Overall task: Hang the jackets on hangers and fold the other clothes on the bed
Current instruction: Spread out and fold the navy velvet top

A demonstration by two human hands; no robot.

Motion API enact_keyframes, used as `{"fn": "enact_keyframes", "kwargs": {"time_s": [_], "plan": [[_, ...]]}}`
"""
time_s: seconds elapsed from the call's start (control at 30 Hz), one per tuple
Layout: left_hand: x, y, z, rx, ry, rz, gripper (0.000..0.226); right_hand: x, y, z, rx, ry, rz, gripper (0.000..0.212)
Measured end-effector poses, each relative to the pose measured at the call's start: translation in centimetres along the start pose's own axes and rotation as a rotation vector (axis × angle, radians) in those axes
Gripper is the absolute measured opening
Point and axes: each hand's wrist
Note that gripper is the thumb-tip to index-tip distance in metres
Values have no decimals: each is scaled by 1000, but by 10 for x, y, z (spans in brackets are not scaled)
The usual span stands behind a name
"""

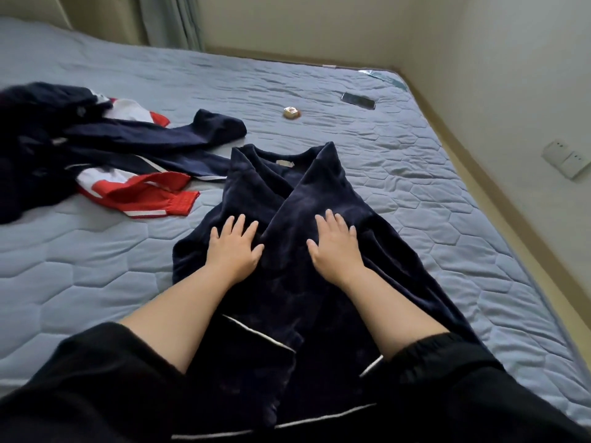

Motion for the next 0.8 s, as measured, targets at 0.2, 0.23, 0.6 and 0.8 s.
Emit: {"fn": "enact_keyframes", "kwargs": {"time_s": [0.2,0.23,0.6,0.8], "plan": [[21,2,45,-31,-69,153,61,22,0,63,75,160,-227,62],[25,-2,52,-11,-55,133,61,25,-1,72,85,180,-250,62],[34,-50,70,-106,-49,-74,80,46,-25,179,-29,131,-53,51],[36,-54,74,-154,-60,-131,78,65,-37,246,-37,57,33,50]]}}
Point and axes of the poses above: each hand's wrist, its own z-axis towards the middle knuckle, its own y-axis out of the back of the hand, x = y × z, and after that the axes turned 3 degrees about -y, right-handed
